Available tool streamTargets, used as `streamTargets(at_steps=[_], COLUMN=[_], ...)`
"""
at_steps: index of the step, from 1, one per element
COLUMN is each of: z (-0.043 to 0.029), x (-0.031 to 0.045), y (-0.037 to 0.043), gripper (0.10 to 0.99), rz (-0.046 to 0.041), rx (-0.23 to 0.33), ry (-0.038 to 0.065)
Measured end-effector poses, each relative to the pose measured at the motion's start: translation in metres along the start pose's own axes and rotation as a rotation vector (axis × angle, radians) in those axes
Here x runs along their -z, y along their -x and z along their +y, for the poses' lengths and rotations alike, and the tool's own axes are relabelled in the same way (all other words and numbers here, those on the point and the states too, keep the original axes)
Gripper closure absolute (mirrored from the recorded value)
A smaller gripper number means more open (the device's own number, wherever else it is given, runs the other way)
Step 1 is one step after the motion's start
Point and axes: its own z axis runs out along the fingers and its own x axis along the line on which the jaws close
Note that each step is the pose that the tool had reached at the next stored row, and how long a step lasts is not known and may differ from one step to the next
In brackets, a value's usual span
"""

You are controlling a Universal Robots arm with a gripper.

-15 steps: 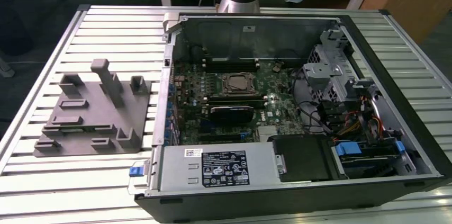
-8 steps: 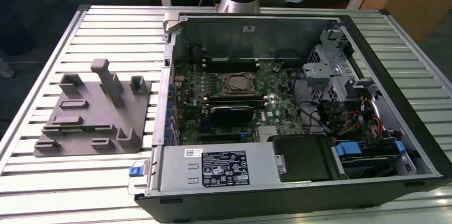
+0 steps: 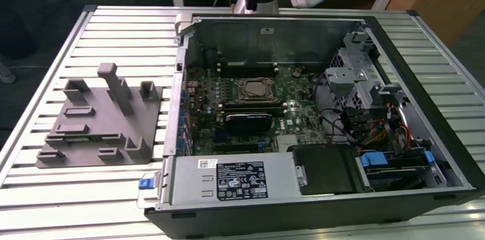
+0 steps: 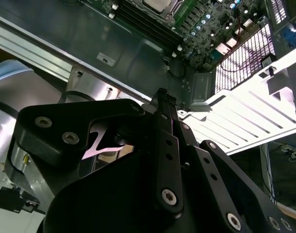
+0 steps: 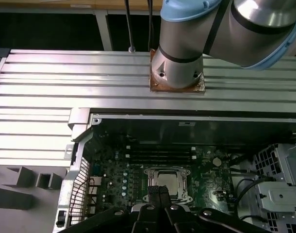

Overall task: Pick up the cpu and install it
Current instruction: 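Install the second cpu locking lever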

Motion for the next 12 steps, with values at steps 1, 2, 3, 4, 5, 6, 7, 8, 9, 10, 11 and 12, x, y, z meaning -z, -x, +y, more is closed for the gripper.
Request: streamTargets(at_steps=[1,2,3,4,5,6,7,8,9,10,11,12], z=[-0.0008,-0.0017,-0.0026,-0.0034,-0.0043,-0.0051,-0.0059,-0.0068,-0.0077,-0.0085,-0.0092,-0.0098], x=[-0.0015,-0.0031,-0.0048,-0.0064,-0.0079,-0.0095,-0.0111,-0.0127,-0.0144,-0.0159,-0.0172,-0.0183], y=[0.0,0.0,0.0,0.0,0.0,0.0,-0.0001,-0.0001,-0.0001,-0.0001,-0.0001,-0.0001], gripper=[0.98,0.98,0.98,0.98,0.98,0.98,0.98,0.98,0.98,0.98,0.98,0.98], rz=[0.0001,0.0001,0.0001,0.0,0.0001,0.0,0.0,0.0,0.0001,0.0,0.0,0.0], rx=[0.0,0.0,0.0,0.0,0.0,0.0,0.0,0.0,0.0,0.0,0.0,0.0], ry=[0.0,0.0,-0.001,-0.001,-0.001,-0.001,-0.002,-0.003,-0.004,-0.006,-0.008,-0.011])
